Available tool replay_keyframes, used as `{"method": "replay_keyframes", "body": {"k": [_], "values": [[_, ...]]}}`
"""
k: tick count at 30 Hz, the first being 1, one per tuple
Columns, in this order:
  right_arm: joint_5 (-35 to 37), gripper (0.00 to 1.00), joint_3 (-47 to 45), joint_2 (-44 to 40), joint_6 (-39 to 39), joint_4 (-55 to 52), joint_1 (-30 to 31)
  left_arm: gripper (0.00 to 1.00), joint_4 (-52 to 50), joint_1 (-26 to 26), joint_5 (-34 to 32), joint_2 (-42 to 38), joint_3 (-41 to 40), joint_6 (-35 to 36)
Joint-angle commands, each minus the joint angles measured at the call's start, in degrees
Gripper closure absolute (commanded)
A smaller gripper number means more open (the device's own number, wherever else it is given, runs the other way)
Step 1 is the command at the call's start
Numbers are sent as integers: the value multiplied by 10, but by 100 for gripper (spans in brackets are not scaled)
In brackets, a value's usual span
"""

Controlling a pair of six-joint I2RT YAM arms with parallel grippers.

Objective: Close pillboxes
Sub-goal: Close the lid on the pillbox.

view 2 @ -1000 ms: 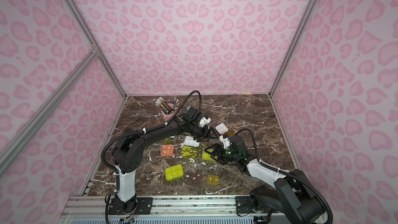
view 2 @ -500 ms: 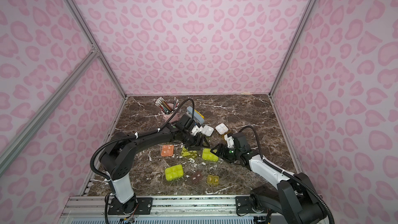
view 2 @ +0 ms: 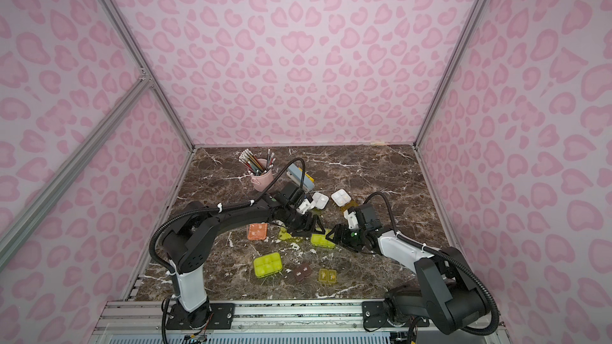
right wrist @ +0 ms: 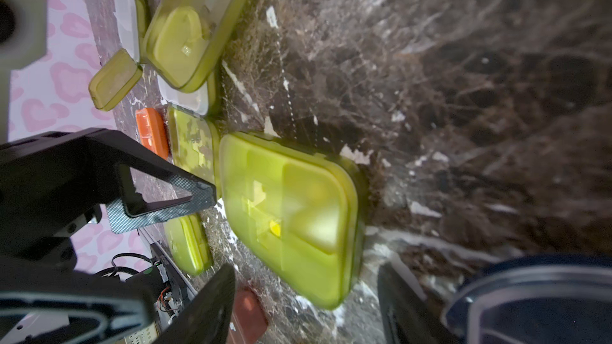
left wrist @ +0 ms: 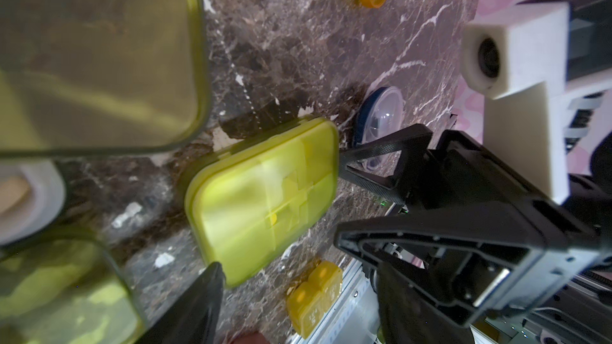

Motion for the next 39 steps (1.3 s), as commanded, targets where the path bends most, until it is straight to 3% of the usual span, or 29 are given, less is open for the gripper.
{"method": "replay_keyframes", "body": {"k": [1,9,22,33,39], "values": [[10,33,3,13,-16,4,-1,26,6,-1,-3,10,5,11],[6,41,8,41,-23,15,0,27,3,-4,-5,29,14,15],[-6,48,1,56,-22,32,-1,38,8,-9,3,51,29,10],[-6,57,-7,57,-17,43,-1,39,7,-8,5,57,29,10],[-7,54,-12,54,-14,45,0,39,6,-9,7,53,28,11]]}}
